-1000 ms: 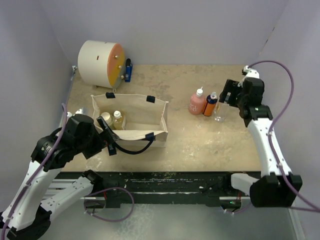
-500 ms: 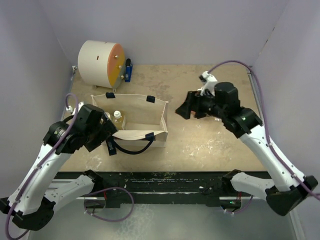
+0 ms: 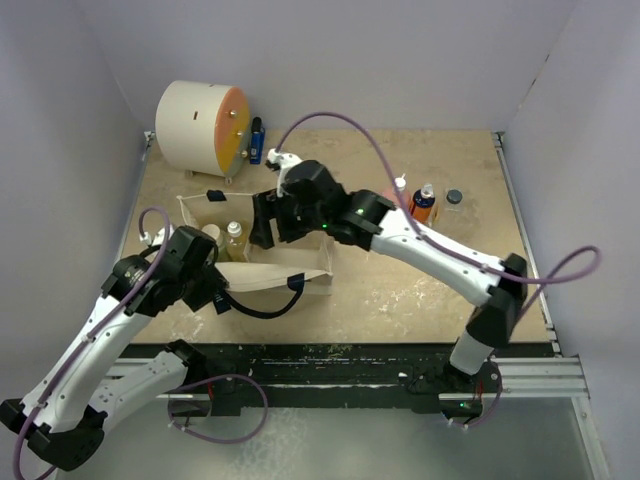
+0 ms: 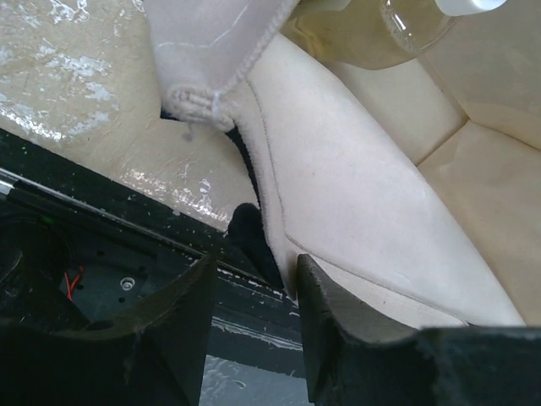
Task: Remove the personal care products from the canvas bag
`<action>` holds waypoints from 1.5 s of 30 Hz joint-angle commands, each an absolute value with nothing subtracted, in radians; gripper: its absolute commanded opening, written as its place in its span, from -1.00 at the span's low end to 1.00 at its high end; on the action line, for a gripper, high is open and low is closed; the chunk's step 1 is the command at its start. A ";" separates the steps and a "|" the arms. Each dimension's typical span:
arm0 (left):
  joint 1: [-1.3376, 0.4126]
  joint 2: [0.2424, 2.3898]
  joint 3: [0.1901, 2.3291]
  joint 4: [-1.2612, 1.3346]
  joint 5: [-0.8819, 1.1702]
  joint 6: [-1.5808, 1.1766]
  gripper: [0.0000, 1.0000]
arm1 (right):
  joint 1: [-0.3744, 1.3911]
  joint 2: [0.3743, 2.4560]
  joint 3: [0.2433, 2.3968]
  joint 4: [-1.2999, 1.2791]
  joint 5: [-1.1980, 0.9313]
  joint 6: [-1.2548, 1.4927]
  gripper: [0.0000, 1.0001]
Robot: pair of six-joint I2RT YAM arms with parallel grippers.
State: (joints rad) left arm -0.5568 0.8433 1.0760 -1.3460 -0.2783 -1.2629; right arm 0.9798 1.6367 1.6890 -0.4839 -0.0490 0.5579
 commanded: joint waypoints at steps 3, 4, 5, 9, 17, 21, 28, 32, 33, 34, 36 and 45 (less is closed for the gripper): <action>-0.558 0.808 1.057 -1.348 -0.276 -1.289 -0.22 | 1.052 1.845 1.883 -0.492 0.096 0.603 0.53; -0.557 0.802 1.053 -1.345 -0.272 -1.291 -0.26 | 1.063 1.876 1.911 -0.502 0.113 0.609 0.53; -0.558 0.795 1.050 -1.344 -0.266 -1.293 -0.31 | 1.074 1.906 1.936 -0.506 0.135 0.616 0.54; -0.557 0.772 1.046 -1.342 -0.258 -1.297 -0.45 | 1.096 2.007 2.019 -0.576 0.297 0.713 0.55; -0.558 0.818 1.087 -1.347 -0.246 -1.251 -0.72 | 1.098 2.183 2.194 -0.683 0.424 0.791 0.55; -0.558 0.823 1.089 -1.335 -0.232 -1.257 -0.81 | 1.098 2.237 2.220 -0.722 0.487 0.830 0.48; -0.557 0.828 1.086 -1.321 -0.214 -1.241 -0.81 | 1.103 2.325 2.310 -0.798 0.569 0.762 0.18; -0.557 0.836 1.084 -1.321 -0.212 -1.225 -0.80 | 1.104 2.345 2.312 -0.809 0.561 0.701 0.11; -0.557 0.835 1.084 -1.323 -0.213 -1.223 -0.80 | 1.105 2.353 2.315 -0.818 0.563 0.693 0.12; -0.557 0.835 1.084 -1.322 -0.214 -1.222 -0.80 | 1.104 2.365 2.322 -0.833 0.563 0.685 0.14; -0.557 0.834 1.084 -1.324 -0.215 -1.221 -0.80 | 1.105 2.396 2.344 -0.867 0.574 0.680 0.19; -0.557 0.822 1.073 -1.322 -0.195 -1.212 -0.79 | 1.102 2.431 2.362 -0.848 0.604 0.620 0.37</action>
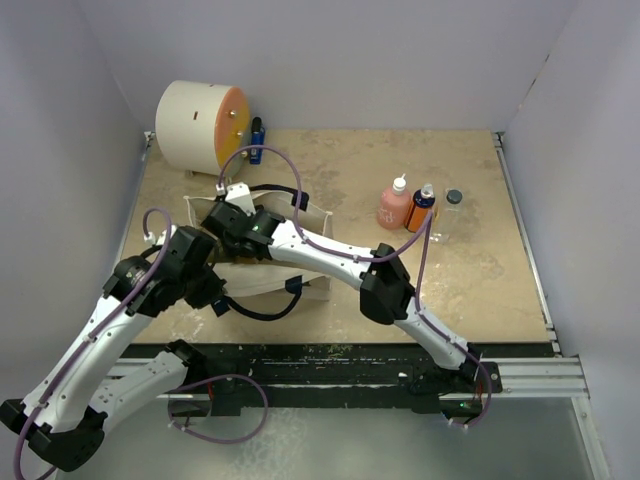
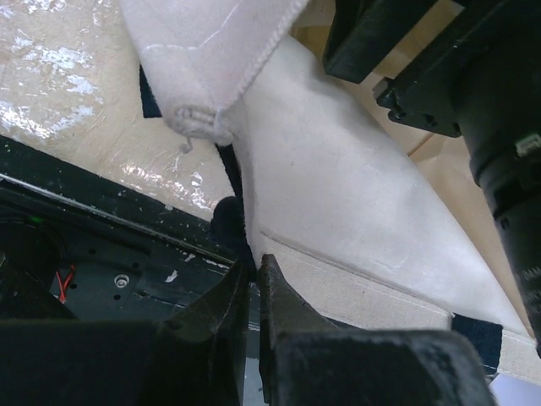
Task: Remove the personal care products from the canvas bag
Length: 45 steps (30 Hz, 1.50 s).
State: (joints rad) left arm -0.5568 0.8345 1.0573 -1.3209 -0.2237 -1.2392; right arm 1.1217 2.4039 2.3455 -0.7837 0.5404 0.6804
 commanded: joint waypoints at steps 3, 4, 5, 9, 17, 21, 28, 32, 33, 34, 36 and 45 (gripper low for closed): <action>-0.558 0.823 1.073 -1.318 -0.186 -1.205 -0.79 | 1.097 2.449 2.389 -0.843 0.597 0.607 0.40; -0.557 0.825 1.071 -1.315 -0.182 -1.202 -0.79 | 1.095 2.451 2.390 -0.834 0.590 0.600 0.40; -0.558 0.825 1.071 -1.312 -0.179 -1.200 -0.79 | 1.095 2.450 2.390 -0.825 0.585 0.595 0.41; -0.558 0.831 1.072 -1.299 -0.169 -1.193 -0.79 | 1.095 2.436 2.382 -0.781 0.560 0.559 0.34; -0.558 0.844 1.069 -1.281 -0.157 -1.174 -0.75 | 1.095 2.363 2.377 -0.711 0.495 0.495 -0.60; -0.557 0.850 1.078 -1.277 -0.152 -1.171 -0.62 | 1.095 2.284 2.380 -0.674 0.459 0.465 -1.00; -0.558 0.865 1.127 -1.281 -0.167 -1.111 -0.01 | 1.078 2.049 2.302 -0.553 0.394 0.428 -1.00; -0.557 0.855 1.163 -1.262 -0.167 -1.063 0.29 | 1.048 1.914 2.241 -0.546 0.350 0.465 -1.00; -0.558 0.849 1.170 -1.260 -0.169 -1.056 0.35 | 1.037 1.877 2.212 -0.545 0.332 0.482 -1.00; -0.558 0.841 1.176 -1.260 -0.170 -1.049 0.41 | 1.024 1.839 2.194 -0.541 0.303 0.490 -1.00; -0.557 0.826 1.188 -1.260 -0.169 -1.036 0.51 | 0.990 1.744 2.120 -0.513 0.219 0.498 -1.00; -0.558 0.766 1.251 -1.304 -0.170 -1.039 0.76 | 0.796 1.318 1.937 -0.700 0.250 0.393 -1.00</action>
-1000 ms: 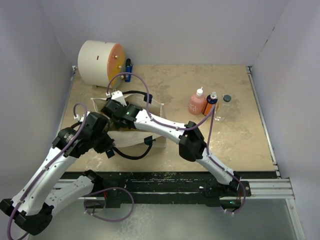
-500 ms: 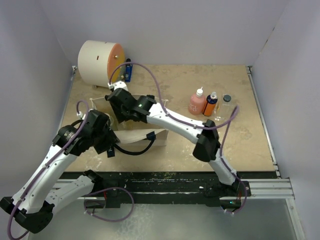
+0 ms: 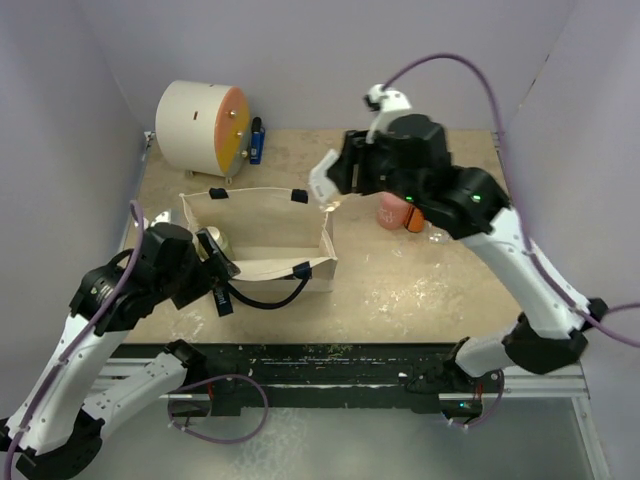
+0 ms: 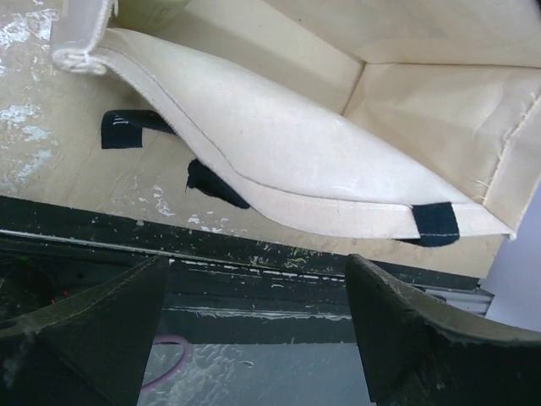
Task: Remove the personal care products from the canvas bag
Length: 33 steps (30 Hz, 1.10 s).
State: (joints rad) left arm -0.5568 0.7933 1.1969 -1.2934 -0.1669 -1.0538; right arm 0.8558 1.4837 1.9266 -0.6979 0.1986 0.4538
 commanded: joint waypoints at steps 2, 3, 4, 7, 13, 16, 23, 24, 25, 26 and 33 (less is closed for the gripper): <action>-0.558 0.757 1.277 -1.319 -0.186 -1.047 0.78 | 0.767 1.267 1.945 -0.759 0.307 0.369 -1.00; -0.558 0.756 1.302 -1.325 -0.192 -1.048 0.79 | 0.753 1.255 1.952 -0.796 0.340 0.354 -1.00; -0.558 0.756 1.318 -1.327 -0.196 -1.049 0.80 | 0.743 1.251 1.959 -0.837 0.377 0.342 -1.00; -0.558 0.760 1.354 -1.325 -0.205 -1.044 0.83 | 0.715 1.254 1.949 -0.942 0.533 0.352 -1.00; -0.558 0.773 1.374 -1.318 -0.186 -1.031 0.91 | 0.557 1.187 1.650 -0.860 0.540 0.377 -1.00; -0.558 0.765 1.393 -1.332 -0.166 -1.023 0.95 | 0.432 1.140 1.472 -0.744 0.436 0.403 -1.00; -0.558 0.724 1.431 -1.400 -0.220 -1.015 0.98 | 0.161 1.115 1.287 -0.581 0.332 0.459 -1.00; -0.558 0.725 1.436 -1.401 -0.232 -1.002 0.98 | 0.139 1.109 1.269 -0.569 0.337 0.454 -1.00; -0.558 0.729 1.441 -1.401 -0.240 -0.987 0.98 | 0.121 1.105 1.250 -0.552 0.349 0.451 -1.00; -0.558 0.735 1.448 -1.402 -0.245 -0.976 0.98 | 0.106 1.100 1.234 -0.539 0.368 0.445 -1.00; -0.558 0.779 1.480 -1.420 -0.221 -0.889 0.99 | 0.024 1.137 1.136 -0.412 0.406 0.334 -1.00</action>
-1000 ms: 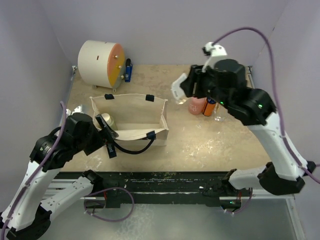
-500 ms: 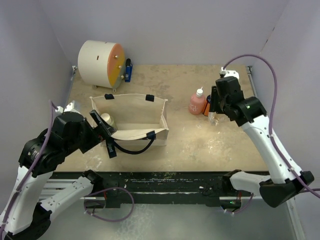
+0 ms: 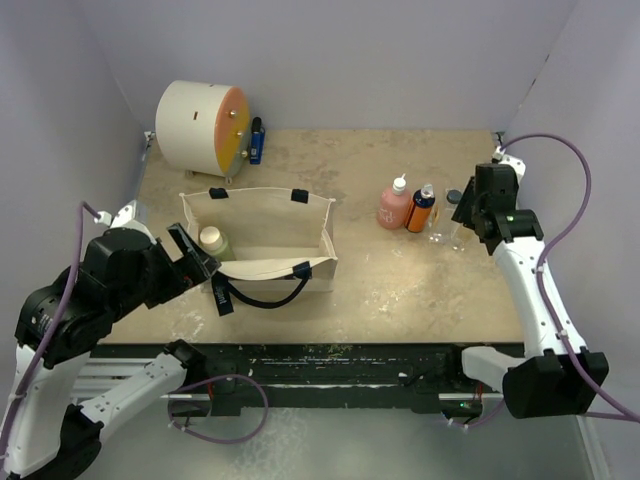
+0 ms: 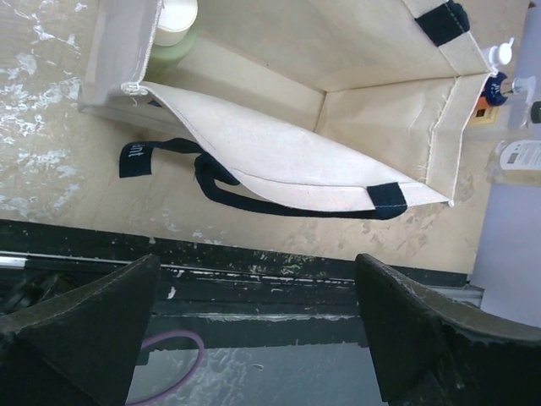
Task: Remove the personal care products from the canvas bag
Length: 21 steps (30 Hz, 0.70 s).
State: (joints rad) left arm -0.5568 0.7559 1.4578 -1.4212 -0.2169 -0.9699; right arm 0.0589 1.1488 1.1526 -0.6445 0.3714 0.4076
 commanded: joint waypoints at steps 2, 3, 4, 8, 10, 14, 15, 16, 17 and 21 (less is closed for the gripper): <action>-0.558 0.769 1.454 -1.402 -0.213 -0.877 1.00 | 0.012 1.152 1.120 -0.362 0.389 0.287 -1.00; -0.558 0.766 1.445 -1.388 -0.205 -0.867 1.00 | 0.003 1.157 1.114 -0.339 0.377 0.269 -1.00; -0.558 0.767 1.441 -1.375 -0.196 -0.855 1.00 | -0.009 1.163 1.109 -0.316 0.354 0.255 -1.00; -0.558 0.790 1.426 -1.344 -0.182 -0.811 0.99 | -0.078 1.193 1.081 -0.205 0.185 0.177 -1.00; -0.558 0.794 1.399 -1.332 -0.181 -0.806 0.99 | -0.096 1.211 1.063 -0.147 0.155 0.121 -1.00; -0.558 0.822 1.365 -1.297 -0.143 -0.805 0.99 | -0.174 1.252 1.055 -0.084 0.094 0.101 -1.00; -0.558 0.830 1.360 -1.289 -0.140 -0.804 0.99 | -0.189 1.261 1.053 -0.072 0.087 0.104 -1.00; -0.558 0.838 1.355 -1.283 -0.139 -0.808 0.99 | -0.199 1.276 1.052 -0.069 0.068 0.105 -1.00; -0.558 0.846 1.351 -1.279 -0.139 -0.818 0.99 | -0.205 1.286 1.048 -0.063 0.042 0.098 -1.00; -0.558 0.901 1.411 -1.289 -0.157 -0.820 0.99 | -0.214 1.312 0.987 0.007 0.008 0.102 -1.00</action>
